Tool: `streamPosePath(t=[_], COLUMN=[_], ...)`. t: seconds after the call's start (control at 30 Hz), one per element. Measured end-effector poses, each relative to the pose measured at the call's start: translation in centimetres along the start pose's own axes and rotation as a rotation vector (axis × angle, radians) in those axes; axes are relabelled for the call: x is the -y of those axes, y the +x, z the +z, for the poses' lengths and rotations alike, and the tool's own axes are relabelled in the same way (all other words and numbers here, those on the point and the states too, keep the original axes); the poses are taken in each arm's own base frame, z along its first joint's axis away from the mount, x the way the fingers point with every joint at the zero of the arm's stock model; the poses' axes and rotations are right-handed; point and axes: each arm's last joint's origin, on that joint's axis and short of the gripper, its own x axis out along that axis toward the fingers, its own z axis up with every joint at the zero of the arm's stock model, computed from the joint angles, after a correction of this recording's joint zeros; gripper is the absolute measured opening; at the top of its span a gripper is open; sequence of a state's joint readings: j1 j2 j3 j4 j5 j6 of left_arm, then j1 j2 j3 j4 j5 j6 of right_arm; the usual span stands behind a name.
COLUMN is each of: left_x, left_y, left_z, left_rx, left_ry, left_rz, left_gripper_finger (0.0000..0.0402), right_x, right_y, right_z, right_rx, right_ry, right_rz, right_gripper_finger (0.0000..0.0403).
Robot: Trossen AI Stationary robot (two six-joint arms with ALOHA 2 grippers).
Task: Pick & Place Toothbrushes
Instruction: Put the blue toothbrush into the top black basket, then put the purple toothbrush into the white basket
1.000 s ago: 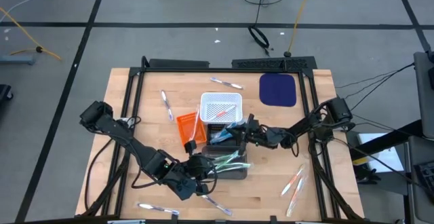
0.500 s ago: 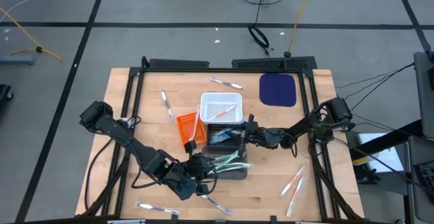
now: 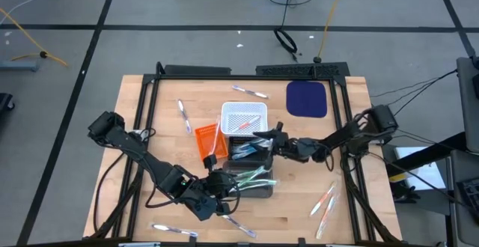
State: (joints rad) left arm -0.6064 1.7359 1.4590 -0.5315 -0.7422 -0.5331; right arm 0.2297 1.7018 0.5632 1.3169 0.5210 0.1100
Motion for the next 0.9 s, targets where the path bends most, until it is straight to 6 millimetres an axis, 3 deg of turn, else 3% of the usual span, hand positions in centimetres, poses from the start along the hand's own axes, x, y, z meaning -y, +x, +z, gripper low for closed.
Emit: streamPosePath(t=[0.3,0.47,0.6,0.9], left_x=[-0.1,-0.9,-3.0,-9.3], left_y=[0.0,0.1,0.1,-0.6], left_z=[-0.1,-0.9,-1.9,-3.8], left_rx=[-0.008,-0.061,-0.112,-0.317], left_ry=[0.008,0.002,-0.109,-0.493], left_rz=[0.005,0.090,0.291,0.746], left_gripper_finger=[0.0099,0.0099,0.0099,0.0099], right_x=[0.6,-0.1,-1.3,-4.3], right_y=[-1.2,-2.5,-3.9,-6.6], right_z=[3.3,4.7,5.2,4.3], right_rx=[-0.088,-0.116,-0.150,-0.239], right_ry=[-0.072,-0.063,-0.081,-0.126], right_rz=[-0.044,-0.001,0.060,0.211], right_gripper_finger=[0.0193,0.0193,0.0193,0.0185])
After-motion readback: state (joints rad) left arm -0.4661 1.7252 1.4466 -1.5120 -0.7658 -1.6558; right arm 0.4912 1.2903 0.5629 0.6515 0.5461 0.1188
